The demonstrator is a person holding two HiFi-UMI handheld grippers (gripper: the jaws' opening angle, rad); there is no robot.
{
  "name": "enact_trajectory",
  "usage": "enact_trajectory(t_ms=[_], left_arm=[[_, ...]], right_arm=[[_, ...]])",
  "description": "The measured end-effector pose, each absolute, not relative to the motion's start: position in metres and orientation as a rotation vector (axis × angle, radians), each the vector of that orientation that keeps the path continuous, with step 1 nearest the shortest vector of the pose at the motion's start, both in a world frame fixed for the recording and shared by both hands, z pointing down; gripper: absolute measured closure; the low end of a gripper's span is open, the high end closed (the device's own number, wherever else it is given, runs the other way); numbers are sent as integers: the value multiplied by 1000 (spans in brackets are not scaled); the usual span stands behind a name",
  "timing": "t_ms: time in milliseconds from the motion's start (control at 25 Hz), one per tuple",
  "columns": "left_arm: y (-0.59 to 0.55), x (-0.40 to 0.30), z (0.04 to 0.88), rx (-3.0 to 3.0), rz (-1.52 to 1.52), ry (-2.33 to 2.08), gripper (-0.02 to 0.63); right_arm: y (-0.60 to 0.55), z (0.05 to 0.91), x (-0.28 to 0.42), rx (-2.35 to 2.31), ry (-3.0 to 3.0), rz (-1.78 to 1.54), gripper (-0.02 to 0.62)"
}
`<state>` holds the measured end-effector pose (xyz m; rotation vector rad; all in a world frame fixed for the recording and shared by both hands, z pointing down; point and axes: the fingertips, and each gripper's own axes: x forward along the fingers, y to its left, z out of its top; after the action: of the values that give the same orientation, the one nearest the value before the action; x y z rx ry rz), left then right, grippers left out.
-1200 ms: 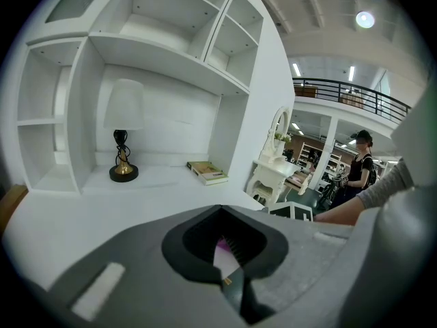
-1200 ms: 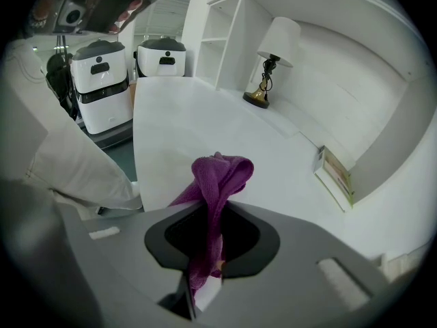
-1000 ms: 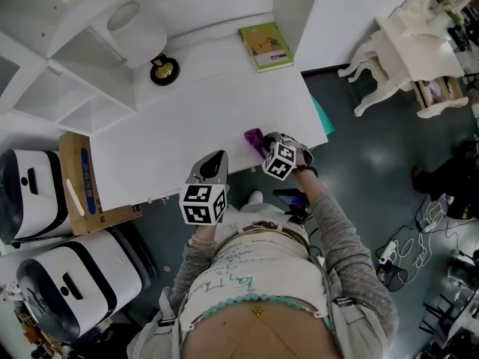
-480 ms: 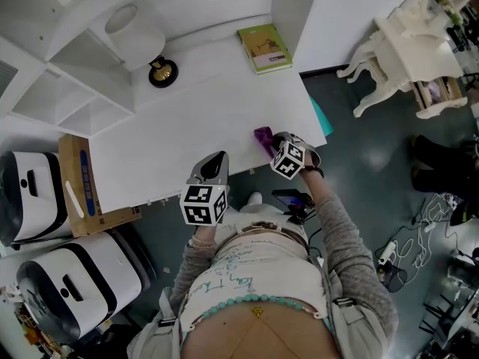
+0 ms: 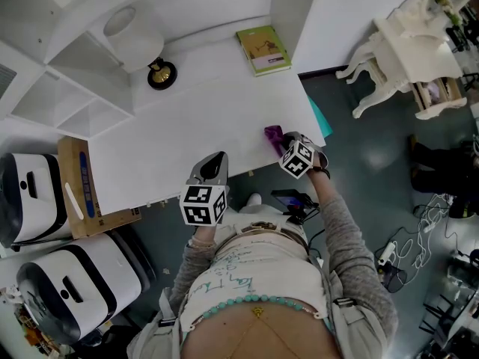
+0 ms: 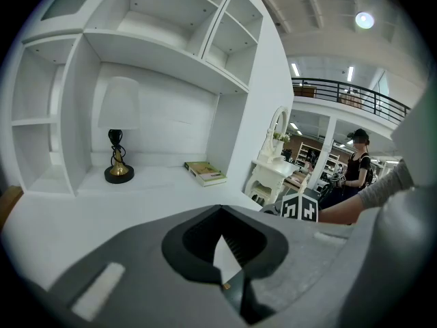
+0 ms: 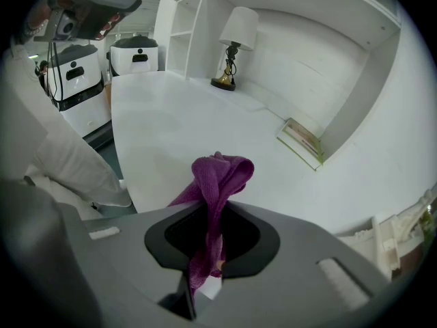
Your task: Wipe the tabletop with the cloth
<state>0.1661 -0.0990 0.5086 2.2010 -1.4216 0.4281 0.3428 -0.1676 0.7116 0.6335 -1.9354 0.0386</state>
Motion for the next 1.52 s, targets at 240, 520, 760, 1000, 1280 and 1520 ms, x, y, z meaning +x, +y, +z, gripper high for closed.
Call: enact_trajectory(t_ms=[240, 520, 760, 1000, 1280, 1520], left_arm=[[-102, 170, 510, 2203, 434, -1414, 604], [-106, 170, 510, 2200, 438, -1419, 604], [-108, 171, 510, 2199, 439, -1420, 604], [-114, 172, 511, 2200, 444, -1417, 604], [-119, 177, 511, 2205, 449, -1411, 604], [-122, 180, 510, 2212, 451, -1401, 604]], right_arm=[[-173, 712, 356, 655, -1923, 53, 520], [-179, 713, 378, 709, -1913, 84, 520], [-185, 713, 403, 768, -1890, 120, 520], [-189, 714, 420, 809, -1879, 147, 520], [-190, 714, 442, 875, -1862, 178, 520], [-192, 713, 466, 947, -1826, 205, 520]])
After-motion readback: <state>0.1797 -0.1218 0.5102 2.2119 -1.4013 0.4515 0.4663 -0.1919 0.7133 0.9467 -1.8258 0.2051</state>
